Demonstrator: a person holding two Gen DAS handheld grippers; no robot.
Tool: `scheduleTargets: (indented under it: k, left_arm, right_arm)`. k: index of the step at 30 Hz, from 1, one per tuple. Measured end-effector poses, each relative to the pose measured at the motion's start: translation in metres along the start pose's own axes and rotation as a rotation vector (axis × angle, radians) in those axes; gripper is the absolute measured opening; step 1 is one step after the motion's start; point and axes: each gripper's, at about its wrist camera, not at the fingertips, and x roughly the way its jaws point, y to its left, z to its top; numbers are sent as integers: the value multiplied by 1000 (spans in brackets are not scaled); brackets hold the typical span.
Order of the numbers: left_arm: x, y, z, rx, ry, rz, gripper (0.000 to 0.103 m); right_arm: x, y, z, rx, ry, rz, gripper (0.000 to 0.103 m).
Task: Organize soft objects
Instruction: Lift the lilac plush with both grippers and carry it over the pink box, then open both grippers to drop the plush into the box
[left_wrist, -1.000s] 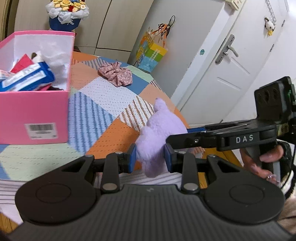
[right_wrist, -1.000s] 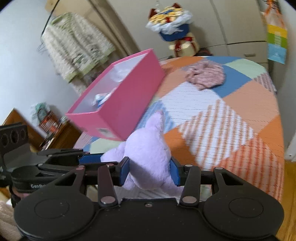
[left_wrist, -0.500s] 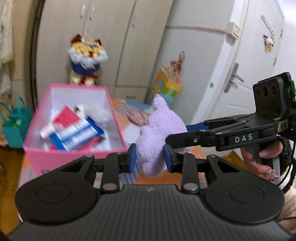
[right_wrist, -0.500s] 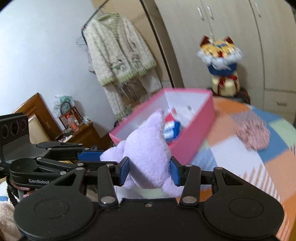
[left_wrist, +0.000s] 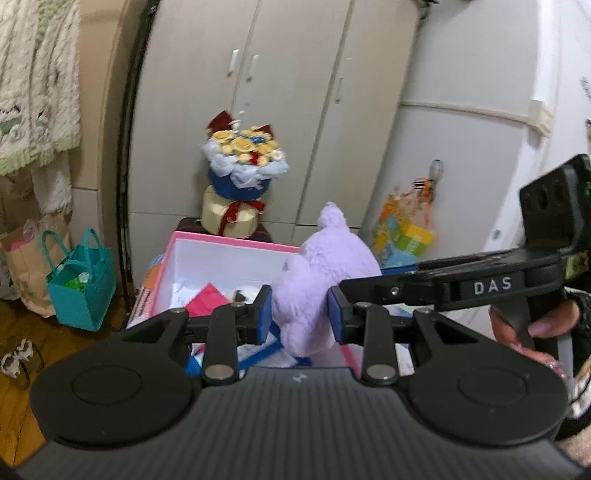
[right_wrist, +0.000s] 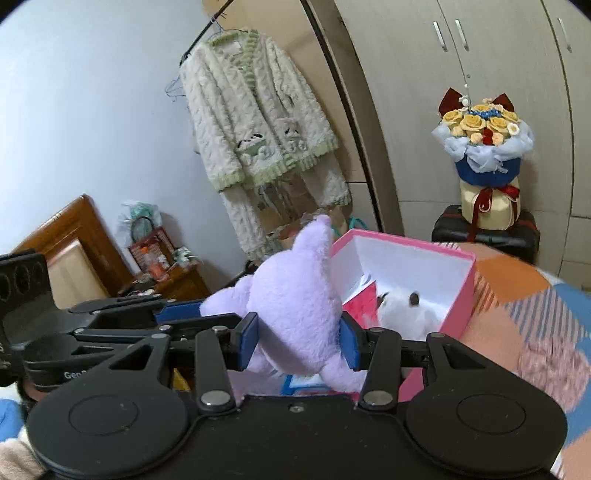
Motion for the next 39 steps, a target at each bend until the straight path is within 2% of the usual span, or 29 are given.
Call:
scheduleTargets:
  k: [4,7,11,16,19,21,26,30,33,35,39]
  left_arm:
    - [28,15,-5,10,29,58,30]
    - [45,31,-13,-20,53,66,30]
    - [62,43,-22,-45,94,73,30]
    - [78,52,-25,-51,108,103,31]
    - [87,53,-31,-9,117,196,33]
    - [86,53,-34,1,111,231,33]
    - [69,49,-33,35,94,229,36]
    - [45,34,-28,105,74,240,42]
    - [26,22,-20,129,72,218,50]
    - [10,13,-16,157,67,198,53]
    - [-19,-10,-13,218,73,135,59]
  right_arm:
    - [33,-13,4,-19,43,-5,52]
    - [55,-27,3,-10,78,18,52]
    - [73,-32,-2,-37,100,5,52]
    - [87,-21,-7,-162,80,-81,54]
    - [90,-17,-15,-215,60,-144,54]
    - [86,-16,-19,-223,53,-152,54]
    - [62,-4,-27,-256,38,-157,58]
    - [37,14,-35,-312,66,-182,59]
    - [14,28,-35,-339,71,-201,61]
    - [-4,34,-34,-341,55,-204,71]
    - [-38,39,-37,-331,38,-221,74]
